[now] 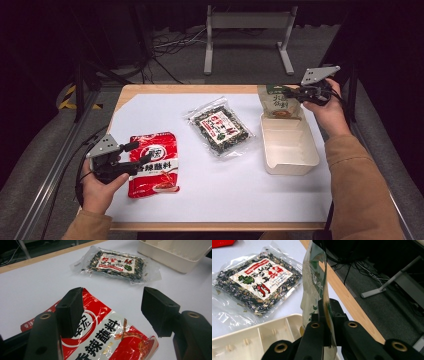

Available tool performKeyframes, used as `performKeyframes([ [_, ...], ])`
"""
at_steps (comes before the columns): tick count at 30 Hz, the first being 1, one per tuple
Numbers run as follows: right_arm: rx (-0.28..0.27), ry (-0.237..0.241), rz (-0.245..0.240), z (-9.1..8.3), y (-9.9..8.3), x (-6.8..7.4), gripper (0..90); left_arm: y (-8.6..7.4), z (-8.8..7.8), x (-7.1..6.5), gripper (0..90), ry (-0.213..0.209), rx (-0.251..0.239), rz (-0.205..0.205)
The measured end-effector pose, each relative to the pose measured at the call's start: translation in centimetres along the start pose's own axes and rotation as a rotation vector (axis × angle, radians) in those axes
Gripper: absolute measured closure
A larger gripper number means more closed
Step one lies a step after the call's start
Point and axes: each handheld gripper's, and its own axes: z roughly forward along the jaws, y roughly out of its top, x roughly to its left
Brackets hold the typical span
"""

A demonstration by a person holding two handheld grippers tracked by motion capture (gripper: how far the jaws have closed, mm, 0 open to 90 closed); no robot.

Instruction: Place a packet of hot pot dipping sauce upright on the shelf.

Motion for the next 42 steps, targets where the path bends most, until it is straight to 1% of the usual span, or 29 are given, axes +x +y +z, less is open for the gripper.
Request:
performKeyframes([
  [6,0.031,0.004,0.018,0.7,-0.5,0.3,88.9,0.0,0.1,0.0,34.9,-0.007,0.003,-0.003],
  [8,0.039,0.002,0.031,0.8,-0.8,0.3,87.9,0.1,0.1,0.0,34.9,-0.007,0.002,-0.002],
  [11,0.038,-0.01,0.084,0.7,-1.3,0.2,85.2,0.1,0.3,0.0,34.7,-0.011,0.003,-0.002],
  [13,0.062,-0.018,0.088,0.7,-1.7,0.2,83.9,0.2,0.4,0.0,34.5,-0.015,0.003,0.001],
  [15,0.068,-0.024,0.094,0.5,-2.0,0.2,83.3,0.3,0.5,-0.1,34.5,-0.019,0.005,0.002],
  [18,0.057,-0.029,0.111,0.2,-2.3,0.3,81.1,0.4,0.8,-0.1,34.3,-0.026,0.006,-0.001],
  [20,0.055,-0.036,0.112,0.1,-2.3,0.3,79.7,0.5,0.9,-0.1,34.3,-0.026,0.007,0.003],
  [21,0.056,-0.041,0.115,0.0,-2.3,0.4,78.6,0.5,1.0,0.0,34.3,-0.027,0.009,0.012],
  [22,0.053,-0.046,0.123,-0.1,-2.4,0.4,77.1,0.5,1.1,-0.1,34.2,-0.031,0.009,0.003],
  [23,0.051,-0.049,0.129,-0.2,-2.4,0.4,74.8,0.6,1.2,-0.1,34.3,-0.031,0.007,0.01],
  [24,0.046,-0.058,0.139,-0.3,-2.4,0.5,72.0,0.6,1.3,-0.1,34.2,-0.038,0.009,0.001],
  [25,0.039,-0.061,0.151,-0.5,-2.5,0.5,68.7,0.7,1.4,0.0,34.1,-0.037,0.008,0.012],
  [26,0.03,-0.058,0.174,-0.5,-2.5,0.6,66.4,0.7,1.4,0.0,33.9,-0.04,0.007,0.011],
  [27,0.027,-0.056,0.177,-0.6,-2.5,0.6,65.5,0.7,1.5,0.0,33.7,-0.045,0.011,0.005],
  [28,0.028,-0.059,0.174,-0.7,-2.5,0.7,64.5,0.8,1.6,0.0,33.4,-0.045,0.011,0.013],
  [30,0.017,-0.066,0.183,-0.9,-2.4,0.9,61.3,0.9,1.8,0.0,32.6,-0.048,0.011,0.015],
  [32,0.005,-0.082,0.189,-1.2,-2.2,1.1,57.6,0.9,1.9,-0.1,31.3,-0.048,0.006,0.009],
  [33,-0.004,-0.09,0.194,-1.3,-2.1,1.2,55.1,1.0,2.0,0.0,30.7,-0.045,0.004,0.018],
  [35,-0.024,-0.11,0.216,-1.7,-1.9,1.4,49.7,1.1,2.1,0.0,27.7,-0.027,0.003,0.021],
  [37,-0.023,-0.131,0.22,-2.0,-1.6,1.7,45.7,1.2,2.2,0.2,27.6,-0.026,0.002,0.021],
  [38,-0.032,-0.143,0.218,-2.2,-1.4,1.8,44.6,1.2,2.3,0.2,27.5,-0.026,0.0,0.012],
  [40,-0.057,-0.166,0.219,-2.7,-1.0,2.1,43.5,1.3,2.4,0.4,27.6,-0.025,0.003,0.016],
  [42,-0.077,-0.175,0.222,-3.1,-0.7,2.5,42.1,1.4,2.4,0.4,27.6,-0.016,0.004,0.011],
])
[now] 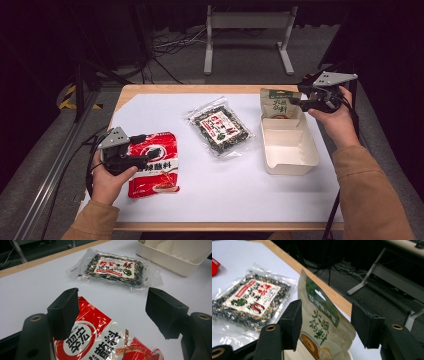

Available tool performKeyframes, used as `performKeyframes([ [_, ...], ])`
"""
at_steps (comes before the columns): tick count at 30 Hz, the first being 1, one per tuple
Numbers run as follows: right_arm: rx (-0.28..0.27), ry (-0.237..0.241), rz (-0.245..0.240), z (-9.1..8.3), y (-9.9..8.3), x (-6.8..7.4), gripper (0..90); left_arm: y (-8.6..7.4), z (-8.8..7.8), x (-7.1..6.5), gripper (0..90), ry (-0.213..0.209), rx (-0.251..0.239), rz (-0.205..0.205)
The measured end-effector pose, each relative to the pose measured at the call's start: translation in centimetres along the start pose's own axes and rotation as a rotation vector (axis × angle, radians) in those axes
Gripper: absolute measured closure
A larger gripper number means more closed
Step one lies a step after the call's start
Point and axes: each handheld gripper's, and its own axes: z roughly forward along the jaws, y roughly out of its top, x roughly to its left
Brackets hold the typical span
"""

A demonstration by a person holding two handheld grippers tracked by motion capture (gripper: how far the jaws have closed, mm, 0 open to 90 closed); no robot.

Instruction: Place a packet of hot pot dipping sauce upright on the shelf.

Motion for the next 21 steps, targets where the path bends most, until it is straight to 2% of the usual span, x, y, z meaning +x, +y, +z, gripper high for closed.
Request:
performKeyframes([
  [5,-0.042,-0.017,-0.011,-1.2,0.8,1.1,41.5,0.2,0.3,0.2,23.9,0.01,0.01,-0.001],
  [8,-0.05,-0.012,-0.006,-1.6,1.1,1.6,41.5,0.2,0.4,0.4,23.7,0.021,0.038,0.0],
  [9,-0.052,0.0,0.02,-2.1,1.3,2.2,42.1,0.3,0.4,0.7,23.6,0.034,0.048,0.0],
  [11,-0.07,0.018,0.034,-2.5,1.4,2.9,42.3,0.3,0.2,1.0,23.6,0.048,0.043,0.001],
  [12,-0.089,0.028,0.04,-2.7,1.4,3.2,41.5,0.3,0.1,1.0,23.6,0.054,0.038,-0.013],
  [13,-0.094,0.03,0.045,-2.9,1.4,3.6,40.7,0.4,0.0,1.2,23.6,0.06,0.034,-0.005],
  [16,-0.095,0.065,0.081,-3.4,1.5,4.7,40.4,0.5,-0.2,1.6,23.6,0.078,0.02,-0.011],
  [19,-0.081,0.07,0.113,-3.9,1.5,5.7,39.3,0.5,-0.4,2.0,23.6,0.088,-0.003,-0.018],
  [21,-0.091,0.078,0.135,-4.3,1.4,6.5,38.8,0.5,-0.7,2.3,23.6,0.098,-0.012,-0.028],
])
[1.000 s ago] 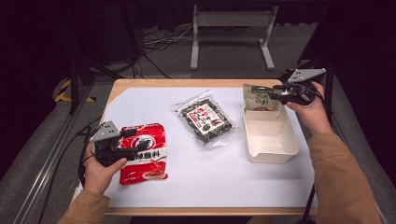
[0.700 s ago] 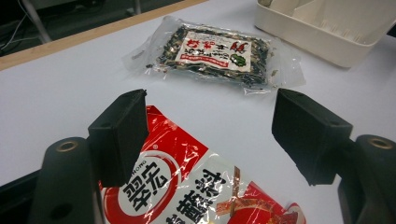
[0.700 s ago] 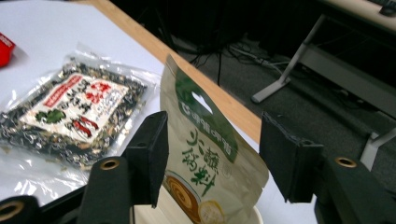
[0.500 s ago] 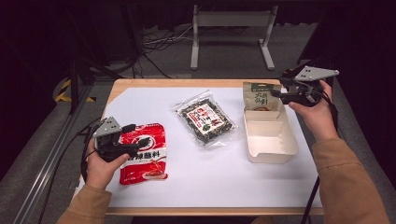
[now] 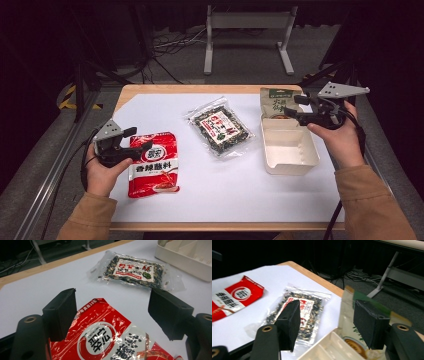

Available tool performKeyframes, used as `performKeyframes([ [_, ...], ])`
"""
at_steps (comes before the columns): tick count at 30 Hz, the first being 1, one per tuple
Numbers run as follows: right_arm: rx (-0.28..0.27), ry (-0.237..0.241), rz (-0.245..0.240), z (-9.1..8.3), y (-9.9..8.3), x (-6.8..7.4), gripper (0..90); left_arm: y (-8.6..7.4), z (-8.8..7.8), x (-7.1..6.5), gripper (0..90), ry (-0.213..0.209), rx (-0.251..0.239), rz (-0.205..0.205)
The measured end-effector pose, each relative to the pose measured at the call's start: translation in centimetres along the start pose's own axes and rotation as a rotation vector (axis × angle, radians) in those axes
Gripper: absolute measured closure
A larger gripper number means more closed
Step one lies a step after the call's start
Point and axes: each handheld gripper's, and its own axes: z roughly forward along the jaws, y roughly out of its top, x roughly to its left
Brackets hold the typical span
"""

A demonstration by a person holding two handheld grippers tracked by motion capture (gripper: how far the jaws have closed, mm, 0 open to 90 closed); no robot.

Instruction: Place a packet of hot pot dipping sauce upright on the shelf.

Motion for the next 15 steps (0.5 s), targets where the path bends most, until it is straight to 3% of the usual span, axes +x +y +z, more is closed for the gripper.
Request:
performKeyframes([
  [4,-0.022,0.009,0.026,-0.5,-0.5,1.7,38.9,-0.1,-0.2,0.7,23.6,0.013,-0.018,-0.026],
  [15,-0.023,0.056,-0.006,-0.8,-1.7,5.6,38.0,-0.3,-0.5,1.8,25.5,0.033,-0.009,-0.03],
])
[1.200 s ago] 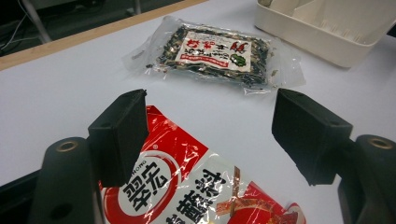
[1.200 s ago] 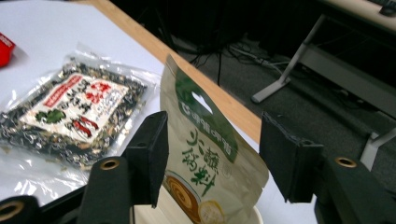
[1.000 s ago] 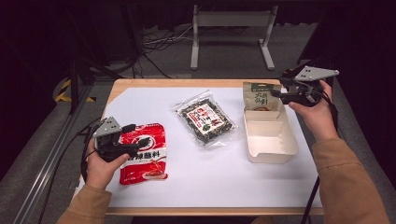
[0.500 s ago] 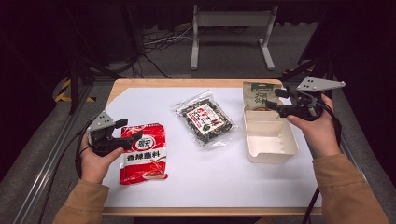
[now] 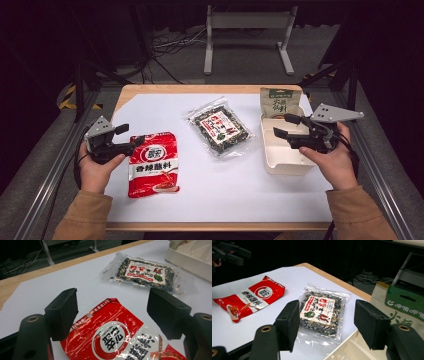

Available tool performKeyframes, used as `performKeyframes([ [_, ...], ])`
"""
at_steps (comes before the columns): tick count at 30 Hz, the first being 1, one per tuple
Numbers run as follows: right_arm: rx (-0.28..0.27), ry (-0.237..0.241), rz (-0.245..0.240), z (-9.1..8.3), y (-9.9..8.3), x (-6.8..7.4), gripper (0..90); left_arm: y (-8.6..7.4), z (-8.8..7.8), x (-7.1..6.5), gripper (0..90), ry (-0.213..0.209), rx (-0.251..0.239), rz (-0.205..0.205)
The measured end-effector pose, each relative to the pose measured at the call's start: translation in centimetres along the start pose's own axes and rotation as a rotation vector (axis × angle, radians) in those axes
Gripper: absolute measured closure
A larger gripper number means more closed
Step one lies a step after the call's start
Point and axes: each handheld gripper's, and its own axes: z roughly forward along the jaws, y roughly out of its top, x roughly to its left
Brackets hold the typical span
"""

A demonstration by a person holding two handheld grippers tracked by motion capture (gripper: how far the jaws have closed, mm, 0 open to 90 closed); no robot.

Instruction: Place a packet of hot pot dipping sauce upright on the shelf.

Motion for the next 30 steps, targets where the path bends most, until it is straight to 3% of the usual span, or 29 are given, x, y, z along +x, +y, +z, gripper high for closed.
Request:
performKeyframes([
  [5,0.003,0.023,-0.009,0.5,-0.8,1.5,37.3,-0.3,0.0,0.8,28.0,0.002,-0.011,0.003],
  [9,-0.014,0.061,0.022,0.7,-1.1,2.1,37.3,-0.5,0.3,1.2,28.8,0.0,-0.005,0.019],
  [14,-0.016,0.103,0.018,1.2,-1.2,3.0,37.4,-0.8,0.8,1.9,27.5,-0.005,0.008,-0.014],
  [18,-0.004,0.108,0.02,1.6,-1.6,3.3,37.3,-1.2,0.9,2.8,24.3,0.029,0.022,-0.043],
  [24,0.01,0.111,0.007,2.1,-2.0,3.7,36.7,-2.0,1.7,4.2,25.1,0.042,0.059,-0.098],
  [30,0.03,0.117,-0.01,2.5,-2.3,4.3,36.5,-2.7,2.9,5.5,26.0,0.053,0.102,-0.109],
])
